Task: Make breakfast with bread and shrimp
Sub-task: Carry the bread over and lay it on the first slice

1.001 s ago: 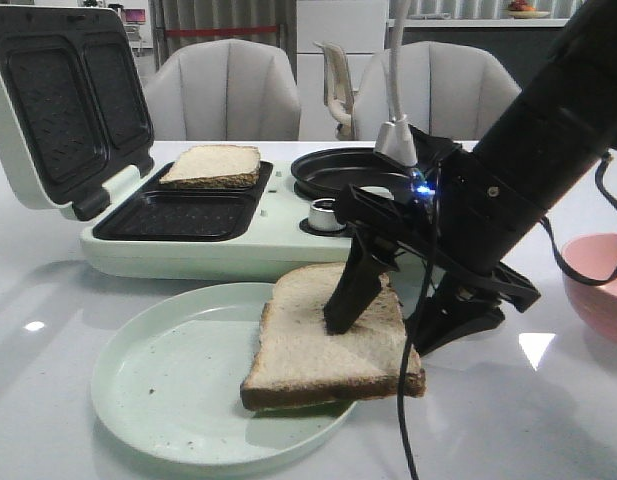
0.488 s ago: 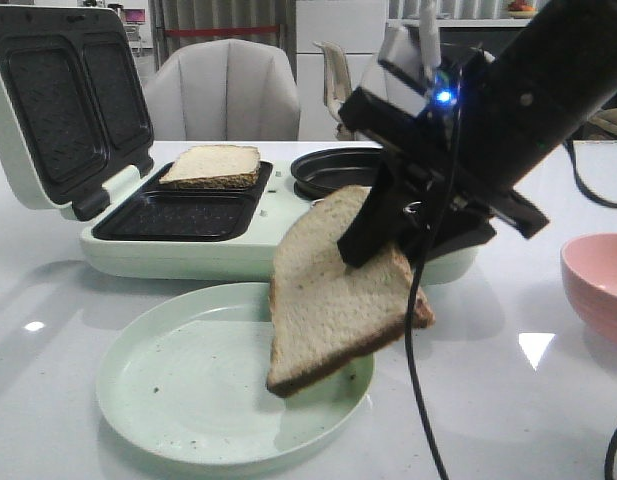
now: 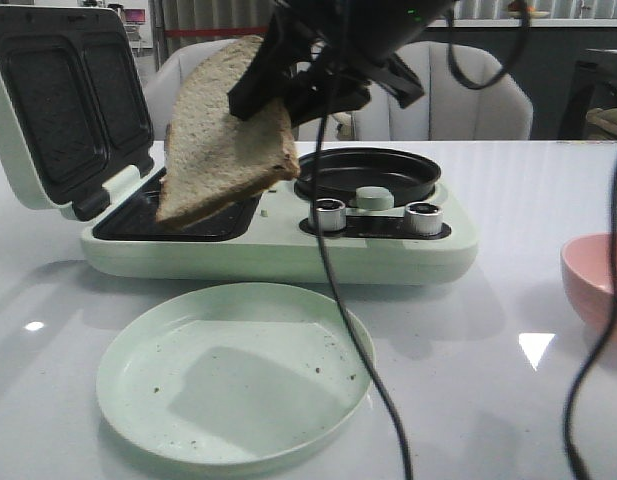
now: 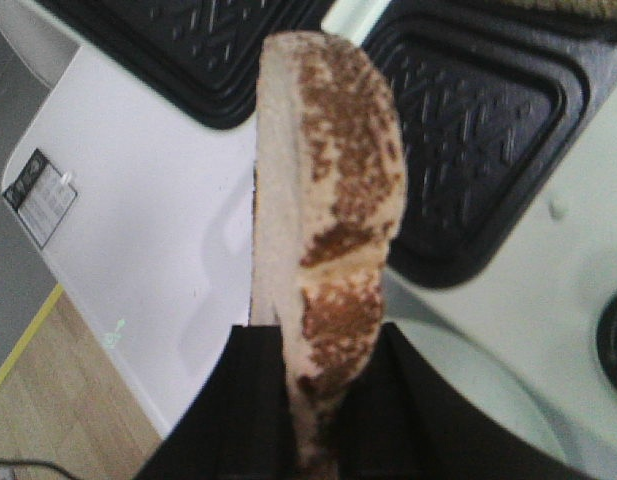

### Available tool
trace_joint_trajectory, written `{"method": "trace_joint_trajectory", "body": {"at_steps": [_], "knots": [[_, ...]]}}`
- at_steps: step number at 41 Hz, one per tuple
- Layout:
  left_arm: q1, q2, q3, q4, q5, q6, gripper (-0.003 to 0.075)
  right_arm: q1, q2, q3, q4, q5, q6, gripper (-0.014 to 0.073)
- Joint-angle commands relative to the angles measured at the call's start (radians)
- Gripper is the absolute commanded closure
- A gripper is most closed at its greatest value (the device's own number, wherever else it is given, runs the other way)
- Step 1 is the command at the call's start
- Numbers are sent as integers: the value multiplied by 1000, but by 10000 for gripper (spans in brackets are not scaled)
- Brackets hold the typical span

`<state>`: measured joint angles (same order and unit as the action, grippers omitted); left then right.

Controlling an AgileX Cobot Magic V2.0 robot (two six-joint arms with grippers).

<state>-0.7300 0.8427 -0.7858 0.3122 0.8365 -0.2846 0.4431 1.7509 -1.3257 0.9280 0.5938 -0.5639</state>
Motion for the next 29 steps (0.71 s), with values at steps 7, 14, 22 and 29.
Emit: {"method": "trace_joint_trajectory", "body": {"at_steps": [7,14,22,29], "knots": [[-7,-3,-25,10,-61,-3,264,3,164,-279,141,-43,-14,507],[-7,-3,-25,10,-61,-3,264,7,288,-397,204,-29,-14,496],[-7,-3,-25,10,-61,-3,264,7,372,-461,206,-7,-14,187],[-7,-3,-25,10,-61,-3,264,0,390,-463,205,-9,-14,-20]]}}
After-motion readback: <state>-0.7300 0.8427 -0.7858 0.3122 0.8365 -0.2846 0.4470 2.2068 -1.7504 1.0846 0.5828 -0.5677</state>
